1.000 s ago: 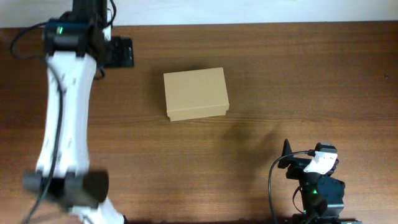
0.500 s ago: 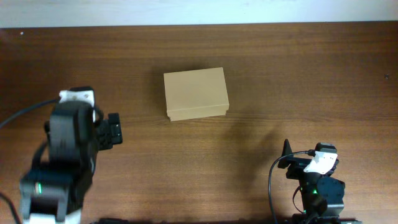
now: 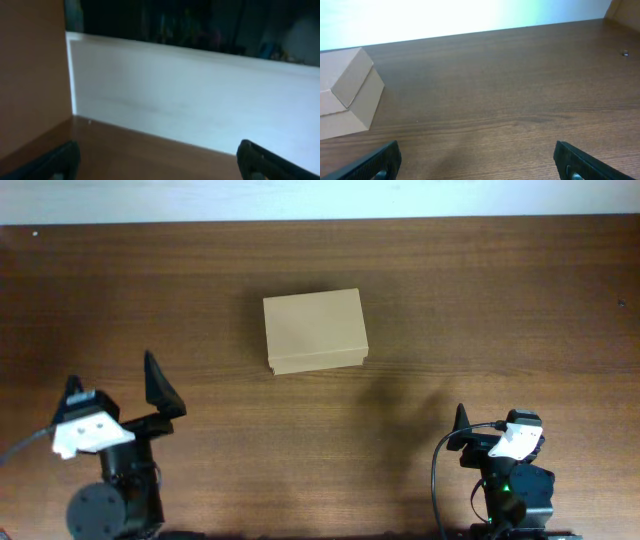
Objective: Pack container
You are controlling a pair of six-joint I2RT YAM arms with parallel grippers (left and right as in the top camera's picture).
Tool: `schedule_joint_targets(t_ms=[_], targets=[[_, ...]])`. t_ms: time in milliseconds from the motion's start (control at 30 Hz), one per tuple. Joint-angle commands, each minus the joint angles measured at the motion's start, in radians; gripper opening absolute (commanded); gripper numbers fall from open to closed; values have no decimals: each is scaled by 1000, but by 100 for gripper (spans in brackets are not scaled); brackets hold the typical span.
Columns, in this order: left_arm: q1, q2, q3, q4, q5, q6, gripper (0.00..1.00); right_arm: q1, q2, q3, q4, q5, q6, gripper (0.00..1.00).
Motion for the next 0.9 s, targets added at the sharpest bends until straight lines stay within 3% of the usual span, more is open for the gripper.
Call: schedule_joint_targets(t_ms=[0,500,867], targets=[[27,-62,-117,29,-5,-2,100,-7,-8,-9,4,5,6,99],[31,-245,-415,44,-6,-2,100,-7,-8,-9,4,5,6,99],[31,-289,-518,63,-6,-2,100,-7,-8,-9,4,5,6,99]])
